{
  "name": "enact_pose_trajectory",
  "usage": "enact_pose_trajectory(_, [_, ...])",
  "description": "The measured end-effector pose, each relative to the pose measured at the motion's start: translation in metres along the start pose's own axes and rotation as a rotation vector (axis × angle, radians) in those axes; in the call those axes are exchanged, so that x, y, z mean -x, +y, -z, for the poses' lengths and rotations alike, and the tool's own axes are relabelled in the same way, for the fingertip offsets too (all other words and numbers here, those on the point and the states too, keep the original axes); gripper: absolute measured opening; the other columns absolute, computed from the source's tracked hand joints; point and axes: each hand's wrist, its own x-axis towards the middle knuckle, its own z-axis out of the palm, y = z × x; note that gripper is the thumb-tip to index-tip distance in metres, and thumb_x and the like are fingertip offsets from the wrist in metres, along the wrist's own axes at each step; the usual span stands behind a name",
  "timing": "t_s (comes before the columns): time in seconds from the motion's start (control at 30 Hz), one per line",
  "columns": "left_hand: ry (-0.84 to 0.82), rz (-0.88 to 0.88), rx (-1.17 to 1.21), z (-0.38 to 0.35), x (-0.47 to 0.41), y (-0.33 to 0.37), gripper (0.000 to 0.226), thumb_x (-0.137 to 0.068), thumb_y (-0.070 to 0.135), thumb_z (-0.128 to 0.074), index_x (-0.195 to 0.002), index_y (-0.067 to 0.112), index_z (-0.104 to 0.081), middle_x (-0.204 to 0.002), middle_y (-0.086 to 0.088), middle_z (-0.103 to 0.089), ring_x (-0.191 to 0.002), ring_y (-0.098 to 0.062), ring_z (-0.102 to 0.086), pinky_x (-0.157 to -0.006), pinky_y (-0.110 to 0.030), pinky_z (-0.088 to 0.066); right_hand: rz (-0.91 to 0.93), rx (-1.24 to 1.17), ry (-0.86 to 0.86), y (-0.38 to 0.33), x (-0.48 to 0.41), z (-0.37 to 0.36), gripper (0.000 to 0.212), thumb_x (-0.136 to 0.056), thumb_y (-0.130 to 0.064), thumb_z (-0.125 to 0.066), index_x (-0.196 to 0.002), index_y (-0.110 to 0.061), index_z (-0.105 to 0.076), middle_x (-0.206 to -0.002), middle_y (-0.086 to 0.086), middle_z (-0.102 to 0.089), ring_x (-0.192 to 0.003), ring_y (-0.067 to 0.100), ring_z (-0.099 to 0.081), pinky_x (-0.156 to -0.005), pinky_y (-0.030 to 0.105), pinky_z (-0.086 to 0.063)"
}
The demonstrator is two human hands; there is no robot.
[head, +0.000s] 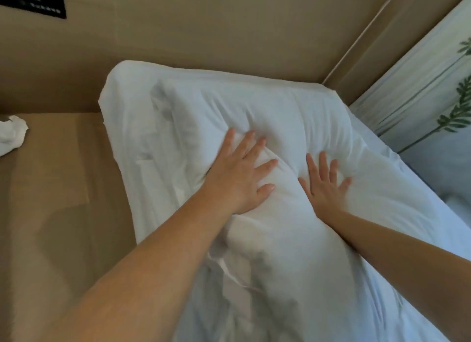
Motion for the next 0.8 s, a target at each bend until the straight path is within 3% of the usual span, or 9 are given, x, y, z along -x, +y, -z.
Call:
enact_pose_trajectory(0.23, [-0.041, -0.029, 0.136, 0.0, -0.017, -0.007, 0.063, -0.095, 0.058, -0.025, -0.152, 0.031, -0.026, -0.163, -0.013, -0.002, -0.149, -0.032, 0.009, -0.115, -0.06, 0.008, 0.002, 0.071, -0.174, 0.0, -0.015, 0.004, 0.07, -0.084, -0.063, 0.006, -0.144, -0.037, 0.03, -0.159, 0.003, 0.028, -0.147, 0.035, 0.016, -0.112, 0.069, -0.003])
enact_pose_trajectory(0.33, [-0.124, -0.006, 0.182, 0.009, -0.013, -0.005, 0.063, -0.092, 0.054, -0.029, -0.15, 0.029, -0.034, -0.161, -0.014, -0.013, -0.149, -0.033, -0.002, -0.116, -0.061, 0.001, 0.024, 0.042, -0.254, 0.002, -0.011, 0.019, 0.072, -0.085, -0.064, -0.001, -0.147, -0.036, 0.022, -0.161, 0.005, 0.022, -0.148, 0.036, 0.014, -0.11, 0.071, -0.002])
enact_pose_trajectory(0.47, [-0.217, -0.049, 0.173, 0.021, -0.01, -0.005, 0.064, -0.092, 0.051, -0.032, -0.151, 0.028, -0.031, -0.161, -0.014, -0.014, -0.149, -0.035, -0.004, -0.115, -0.063, 0.001, 0.034, -0.035, -0.323, 0.001, 0.002, 0.045, 0.076, -0.085, -0.063, -0.013, -0.154, -0.036, 0.002, -0.164, 0.007, 0.008, -0.149, 0.039, 0.005, -0.108, 0.073, -0.004])
enact_pose_trajectory(0.53, [-0.256, -0.12, 0.156, 0.032, -0.017, -0.008, 0.064, -0.093, 0.051, -0.028, -0.152, 0.026, -0.029, -0.162, -0.013, -0.012, -0.149, -0.035, -0.002, -0.115, -0.064, 0.001, 0.003, -0.089, -0.377, -0.003, 0.011, 0.061, 0.076, -0.083, -0.063, -0.01, -0.155, -0.037, -0.002, -0.164, 0.003, 0.01, -0.149, 0.036, 0.009, -0.11, 0.071, -0.002])
enact_pose_trajectory(0.63, [-0.333, -0.223, 0.072, 0.051, -0.045, -0.019, 0.063, -0.097, 0.052, -0.021, -0.155, 0.027, -0.017, -0.163, -0.009, 0.001, -0.149, -0.031, 0.008, -0.113, -0.064, 0.006, -0.102, -0.193, -0.421, -0.008, 0.03, 0.085, 0.072, -0.086, -0.063, -0.008, -0.154, -0.04, 0.0, -0.163, -0.005, 0.015, -0.149, 0.028, 0.016, -0.112, 0.069, 0.004])
enact_pose_trajectory(0.7, [-0.393, -0.249, 0.016, 0.064, -0.072, -0.03, 0.064, -0.098, 0.053, -0.018, -0.155, 0.028, -0.008, -0.163, -0.007, 0.009, -0.148, -0.03, 0.013, -0.113, -0.064, 0.007, -0.222, -0.255, -0.478, -0.011, 0.042, 0.1, 0.066, -0.093, -0.062, -0.018, -0.153, -0.042, 0.0, -0.162, -0.008, 0.016, -0.148, 0.026, 0.019, -0.11, 0.071, 0.004])
enact_pose_trajectory(0.8, [-0.502, -0.228, -0.026, 0.08, -0.11, -0.048, 0.064, -0.099, 0.055, -0.018, -0.155, 0.03, 0.0, -0.161, -0.007, 0.017, -0.147, -0.032, 0.017, -0.115, -0.062, 0.001, -0.566, -0.381, -0.556, -0.014, 0.057, 0.121, 0.068, -0.094, -0.061, -0.033, -0.152, -0.045, 0.0, -0.162, -0.008, 0.017, -0.149, 0.03, 0.017, -0.106, 0.075, -0.005])
